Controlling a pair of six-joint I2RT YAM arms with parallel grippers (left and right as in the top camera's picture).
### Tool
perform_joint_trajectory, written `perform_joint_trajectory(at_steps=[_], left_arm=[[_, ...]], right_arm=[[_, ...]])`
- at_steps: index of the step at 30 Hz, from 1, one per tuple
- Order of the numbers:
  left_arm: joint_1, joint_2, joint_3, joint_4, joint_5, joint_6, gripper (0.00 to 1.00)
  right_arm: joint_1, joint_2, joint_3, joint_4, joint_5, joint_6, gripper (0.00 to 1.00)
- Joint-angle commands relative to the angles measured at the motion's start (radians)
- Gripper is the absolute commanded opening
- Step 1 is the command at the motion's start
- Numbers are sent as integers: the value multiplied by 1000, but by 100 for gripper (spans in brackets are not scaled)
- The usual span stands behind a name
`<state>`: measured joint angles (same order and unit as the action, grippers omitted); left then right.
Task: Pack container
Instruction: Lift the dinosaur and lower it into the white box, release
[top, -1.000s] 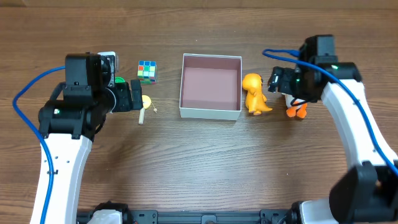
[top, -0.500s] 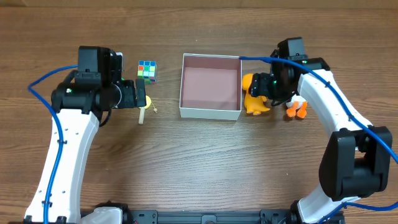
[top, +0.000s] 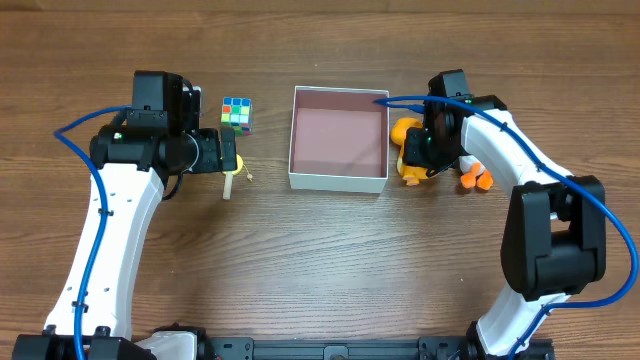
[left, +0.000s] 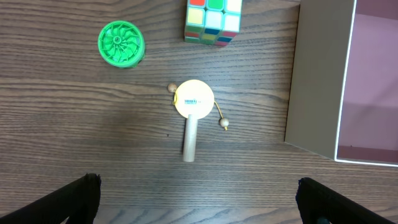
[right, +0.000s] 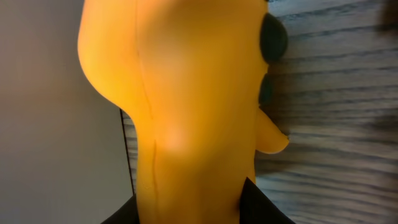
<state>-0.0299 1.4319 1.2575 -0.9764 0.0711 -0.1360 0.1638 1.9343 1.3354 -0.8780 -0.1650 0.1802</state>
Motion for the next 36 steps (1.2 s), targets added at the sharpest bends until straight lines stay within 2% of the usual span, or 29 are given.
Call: perform_joint_trajectory(at_steps=[1,4,6,11,14,18,23,28,29,30,31,34,36], left_arm=[[10,6,24,1,0,-10,100],[10,6,24,1,0,-10,100],[10,6,24,1,0,-10,100],[10,6,24,1,0,-10,100],[10,6,24,1,0,-10,100],[10,6,24,1,0,-10,100],[10,6,24,1,0,-10,100],[10,6,24,1,0,-10,100],[10,6,24,1,0,-10,100],[10,6,24,1,0,-10,100],[10,6,24,1,0,-10,100],[10,6,24,1,0,-10,100],[10,6,24,1,0,-10,100]], right_arm=[[5,-109,50,-44,37,21,28],[23,-244,139,-130,32,94,17],[67,-340,162,-148,24,171,5],[236,-391,162,-116,7,291,4],[370,-336,159,-5,54,376,4],[459,-214,158,95,167,453,4],[449,-25,158,220,204,453,4],[448,42,158,270,163,453,4],[454,48,158,273,163,453,5],[459,52,158,272,162,452,11],[465,52,158,268,163,452,24],[470,48,159,272,128,437,45],[470,33,159,272,126,431,50]])
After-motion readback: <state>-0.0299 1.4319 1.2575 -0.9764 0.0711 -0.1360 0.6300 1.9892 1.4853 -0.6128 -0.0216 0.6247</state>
